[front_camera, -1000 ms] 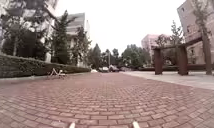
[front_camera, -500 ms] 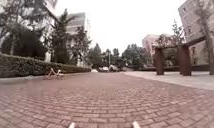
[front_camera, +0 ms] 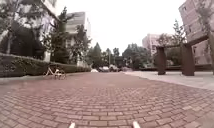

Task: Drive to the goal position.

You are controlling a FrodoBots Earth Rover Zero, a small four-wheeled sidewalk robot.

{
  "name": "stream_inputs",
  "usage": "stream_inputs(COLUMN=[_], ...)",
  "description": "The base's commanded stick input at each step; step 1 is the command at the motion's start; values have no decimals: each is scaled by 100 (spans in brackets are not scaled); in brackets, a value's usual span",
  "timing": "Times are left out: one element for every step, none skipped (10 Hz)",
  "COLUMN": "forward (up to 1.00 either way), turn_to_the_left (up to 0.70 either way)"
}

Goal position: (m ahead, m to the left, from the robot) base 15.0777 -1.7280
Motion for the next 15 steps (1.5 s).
stream_inputs(forward=[70,70,70,70,70,70,70,70,70,70,70,70,70,70,70], turn_to_the_left=[0,0,0,0,0,0,0,0,0,0,0,0,0,0,0])
